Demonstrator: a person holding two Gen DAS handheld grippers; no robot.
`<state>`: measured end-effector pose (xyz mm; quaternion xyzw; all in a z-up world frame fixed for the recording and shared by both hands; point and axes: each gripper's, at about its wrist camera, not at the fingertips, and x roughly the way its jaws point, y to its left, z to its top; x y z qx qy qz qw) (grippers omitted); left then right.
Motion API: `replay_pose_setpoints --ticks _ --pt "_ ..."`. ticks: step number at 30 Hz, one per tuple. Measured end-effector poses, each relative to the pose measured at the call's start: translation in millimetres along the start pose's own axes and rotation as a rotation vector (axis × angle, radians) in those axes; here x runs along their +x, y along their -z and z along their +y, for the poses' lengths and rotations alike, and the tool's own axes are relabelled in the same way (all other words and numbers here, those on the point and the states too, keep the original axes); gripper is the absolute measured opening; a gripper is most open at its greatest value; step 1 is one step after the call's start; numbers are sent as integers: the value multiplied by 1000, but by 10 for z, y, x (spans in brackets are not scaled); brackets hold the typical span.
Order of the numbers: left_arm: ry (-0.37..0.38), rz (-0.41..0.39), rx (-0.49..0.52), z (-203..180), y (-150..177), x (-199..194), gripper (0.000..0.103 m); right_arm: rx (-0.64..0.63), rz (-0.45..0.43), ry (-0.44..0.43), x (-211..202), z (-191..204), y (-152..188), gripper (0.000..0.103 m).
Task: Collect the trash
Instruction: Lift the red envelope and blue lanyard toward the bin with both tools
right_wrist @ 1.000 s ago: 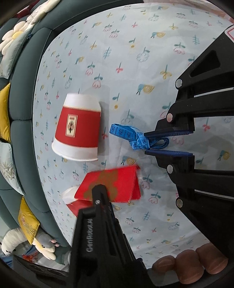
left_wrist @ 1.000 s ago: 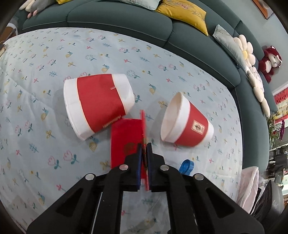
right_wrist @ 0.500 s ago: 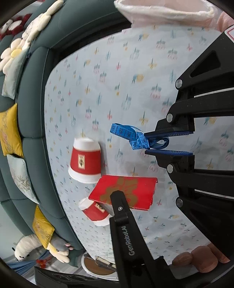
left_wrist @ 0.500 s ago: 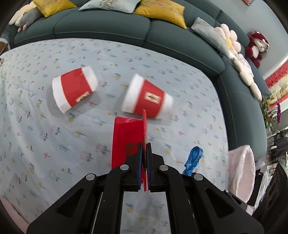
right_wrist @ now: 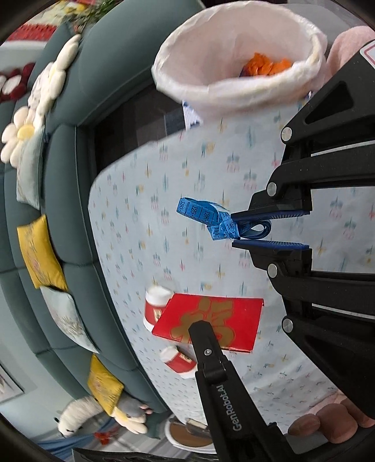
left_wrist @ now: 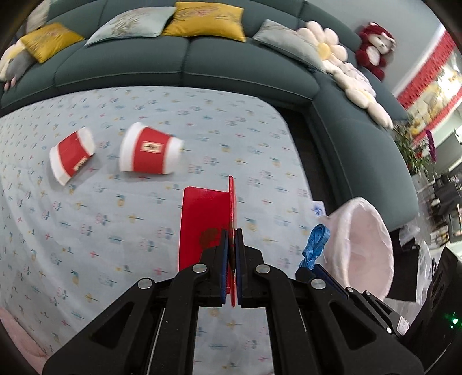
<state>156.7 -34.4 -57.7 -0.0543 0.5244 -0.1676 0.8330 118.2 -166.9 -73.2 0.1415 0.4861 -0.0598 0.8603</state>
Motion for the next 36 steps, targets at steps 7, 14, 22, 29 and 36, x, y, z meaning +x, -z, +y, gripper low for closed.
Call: replay_pose_setpoints --ticks 7,14,22,29,36 --pt "21 -4 87 -545 121 -48 4 60 -41 27 -261 -447 57 12" --pt "46 -6 171 -1034 233 -65 4 133 -83 58 -512 -925 134 12" --pt "79 9 256 -1593 358 -3 4 209 -106 94 -697 -1463 237 12" --pt "113 26 311 -1965 434 62 4 266 -118 119 -781 -1818 305 12" --pt "152 53 321 -2195 417 175 6 304 -123 127 -792 -2019 318 12"
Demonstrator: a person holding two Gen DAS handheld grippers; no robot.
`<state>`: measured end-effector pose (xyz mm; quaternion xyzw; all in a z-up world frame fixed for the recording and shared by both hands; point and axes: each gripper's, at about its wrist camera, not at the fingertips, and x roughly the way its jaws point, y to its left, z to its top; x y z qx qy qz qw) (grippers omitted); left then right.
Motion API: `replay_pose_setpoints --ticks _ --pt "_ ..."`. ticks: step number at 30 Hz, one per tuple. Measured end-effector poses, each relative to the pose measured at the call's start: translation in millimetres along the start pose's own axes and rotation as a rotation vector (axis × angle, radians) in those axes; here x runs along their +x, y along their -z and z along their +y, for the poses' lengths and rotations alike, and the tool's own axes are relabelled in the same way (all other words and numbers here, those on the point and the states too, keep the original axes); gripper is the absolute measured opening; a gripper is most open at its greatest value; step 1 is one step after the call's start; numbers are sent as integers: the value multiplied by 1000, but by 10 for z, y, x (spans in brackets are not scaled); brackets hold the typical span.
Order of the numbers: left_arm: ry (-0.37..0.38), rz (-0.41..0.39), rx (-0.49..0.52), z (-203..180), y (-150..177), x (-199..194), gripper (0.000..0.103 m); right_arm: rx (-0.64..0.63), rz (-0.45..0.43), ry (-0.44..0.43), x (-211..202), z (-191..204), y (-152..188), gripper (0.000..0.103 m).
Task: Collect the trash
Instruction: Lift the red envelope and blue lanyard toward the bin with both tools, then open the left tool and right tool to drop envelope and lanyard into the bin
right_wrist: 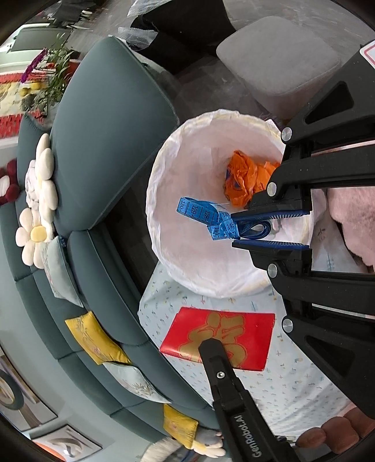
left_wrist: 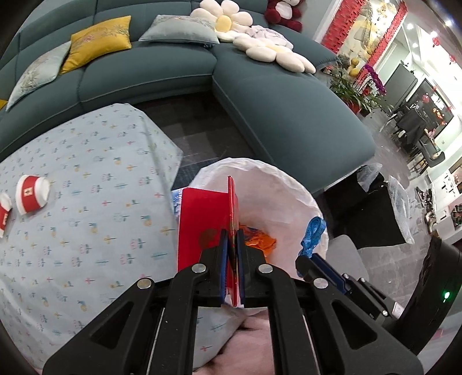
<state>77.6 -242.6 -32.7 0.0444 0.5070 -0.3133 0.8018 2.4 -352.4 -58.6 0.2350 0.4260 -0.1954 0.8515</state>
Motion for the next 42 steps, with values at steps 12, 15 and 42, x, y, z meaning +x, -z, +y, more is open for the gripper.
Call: replay_pose_setpoints --ticks 12,15,42 --pt "-11 3 -4 -61 -58 105 33 18 11 7 82 -129 -20 12" --pt "-19 4 -9 -23 -49 111 33 15 12 7 93 -113 -27 12" --pt "-101 -31 -81 422 48 -42 49 -41 -20 18 46 216 -121 32"
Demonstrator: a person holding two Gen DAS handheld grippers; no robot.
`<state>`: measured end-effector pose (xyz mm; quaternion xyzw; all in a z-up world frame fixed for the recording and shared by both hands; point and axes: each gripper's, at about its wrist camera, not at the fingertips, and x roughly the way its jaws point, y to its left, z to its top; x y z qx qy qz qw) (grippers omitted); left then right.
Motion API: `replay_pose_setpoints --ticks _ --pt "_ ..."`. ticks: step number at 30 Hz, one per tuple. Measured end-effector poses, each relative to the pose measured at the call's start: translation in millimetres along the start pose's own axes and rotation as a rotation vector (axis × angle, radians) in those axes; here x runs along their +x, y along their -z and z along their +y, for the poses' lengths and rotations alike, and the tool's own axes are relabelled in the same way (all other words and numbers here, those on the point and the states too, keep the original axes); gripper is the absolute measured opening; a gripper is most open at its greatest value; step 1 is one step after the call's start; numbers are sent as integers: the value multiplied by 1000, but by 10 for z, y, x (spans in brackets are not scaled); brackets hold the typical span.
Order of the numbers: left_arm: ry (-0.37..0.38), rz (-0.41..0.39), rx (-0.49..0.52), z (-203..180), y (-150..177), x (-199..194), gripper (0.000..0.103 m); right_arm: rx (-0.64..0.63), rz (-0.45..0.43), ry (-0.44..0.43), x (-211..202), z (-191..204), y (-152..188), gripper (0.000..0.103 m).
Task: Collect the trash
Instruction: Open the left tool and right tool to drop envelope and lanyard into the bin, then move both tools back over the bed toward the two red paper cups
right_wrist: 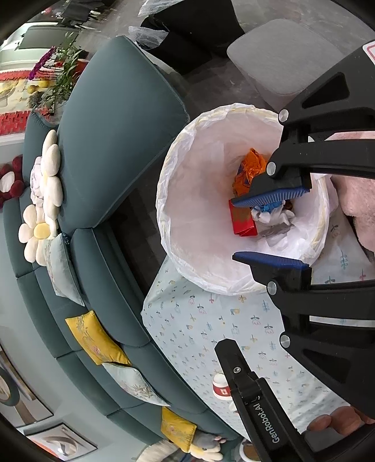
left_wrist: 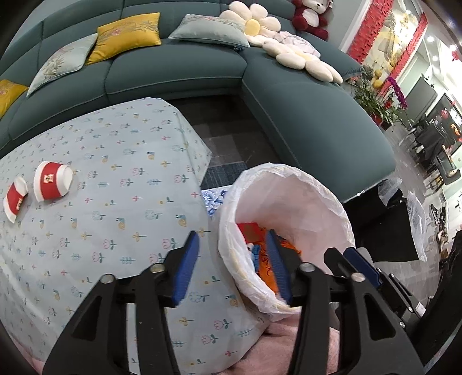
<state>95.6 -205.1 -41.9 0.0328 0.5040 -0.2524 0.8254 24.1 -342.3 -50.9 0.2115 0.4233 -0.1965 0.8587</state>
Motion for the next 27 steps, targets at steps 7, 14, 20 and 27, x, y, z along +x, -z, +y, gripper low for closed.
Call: replay_pose_setpoints --ticks 7,14,20,27 --pt "-12 -20 -22 167 26 -115 49 -29 -10 -7 -55 162 8 37" --pt "-27 -32 -53 373 61 -201 49 -66 -10 -17 -89 380 51 40" --pt "-50 -42 -82 593 114 -287 53 -99 -10 -22 -118 565 71 42" --pt "-80 -54 -142 939 169 -386 60 -143 -10 -32 -127 836 119 48"
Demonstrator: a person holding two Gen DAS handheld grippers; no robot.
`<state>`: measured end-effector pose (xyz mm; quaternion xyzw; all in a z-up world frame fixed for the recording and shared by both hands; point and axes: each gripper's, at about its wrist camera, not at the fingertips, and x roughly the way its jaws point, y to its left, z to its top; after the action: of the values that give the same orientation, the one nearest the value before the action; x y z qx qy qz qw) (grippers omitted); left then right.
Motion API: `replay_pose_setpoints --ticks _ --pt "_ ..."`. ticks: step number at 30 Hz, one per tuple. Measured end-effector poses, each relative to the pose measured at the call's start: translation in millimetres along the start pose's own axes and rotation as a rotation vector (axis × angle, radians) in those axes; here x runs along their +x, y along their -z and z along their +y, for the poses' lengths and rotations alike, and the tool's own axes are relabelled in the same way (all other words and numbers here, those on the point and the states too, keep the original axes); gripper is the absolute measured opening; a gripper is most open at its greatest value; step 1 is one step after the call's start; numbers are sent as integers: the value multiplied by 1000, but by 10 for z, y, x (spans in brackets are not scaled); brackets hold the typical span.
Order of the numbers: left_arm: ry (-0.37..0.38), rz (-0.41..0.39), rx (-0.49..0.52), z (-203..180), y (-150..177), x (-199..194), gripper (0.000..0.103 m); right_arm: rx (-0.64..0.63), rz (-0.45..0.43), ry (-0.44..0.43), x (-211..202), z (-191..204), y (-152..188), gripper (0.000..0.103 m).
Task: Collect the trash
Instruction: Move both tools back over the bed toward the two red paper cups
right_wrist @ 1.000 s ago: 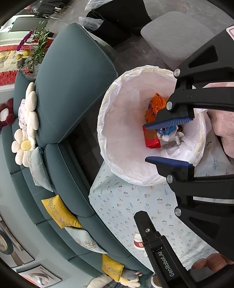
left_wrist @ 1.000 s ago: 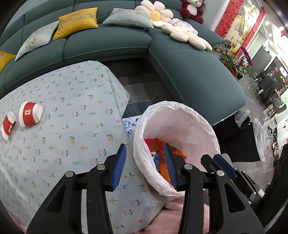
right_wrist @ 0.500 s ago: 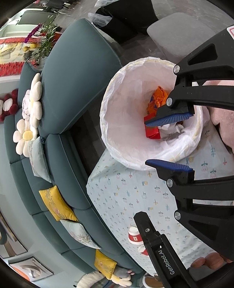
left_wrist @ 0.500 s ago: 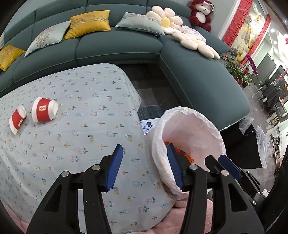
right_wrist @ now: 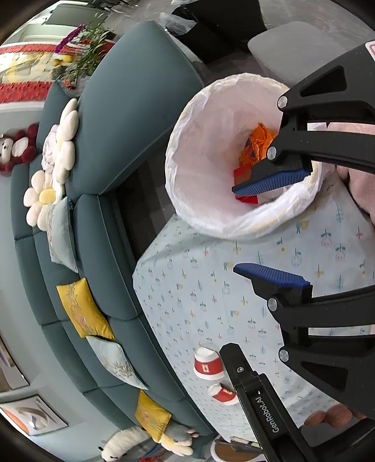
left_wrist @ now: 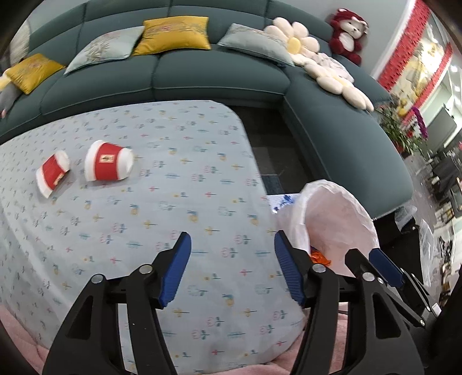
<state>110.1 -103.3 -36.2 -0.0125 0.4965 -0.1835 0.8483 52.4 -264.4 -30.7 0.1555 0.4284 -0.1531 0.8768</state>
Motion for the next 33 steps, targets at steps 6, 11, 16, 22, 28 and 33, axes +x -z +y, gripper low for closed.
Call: replay_pose_setpoints --ticks 6,11,16,22,28,33 --pt "-29 -6 -47 344 6 -59 61 -48 10 -19 27 295 28 50" --pt "-47 -9 -88 630 18 -94 61 -96 13 -32 38 564 56 55" --pt "-62 -7 -129 914 58 -115 62 -132 27 -41 75 820 108 55" --pt "-90 -7 -187 1333 114 -149 63 -176 45 -51 143 1140 183 58" --pt "-128 -9 -260 1840 171 -200 63 -217 69 -73 247 1508 255 58" --pt "-171 -11 -293 2183 184 -223 63 -259 90 -92 346 1831 314 58"
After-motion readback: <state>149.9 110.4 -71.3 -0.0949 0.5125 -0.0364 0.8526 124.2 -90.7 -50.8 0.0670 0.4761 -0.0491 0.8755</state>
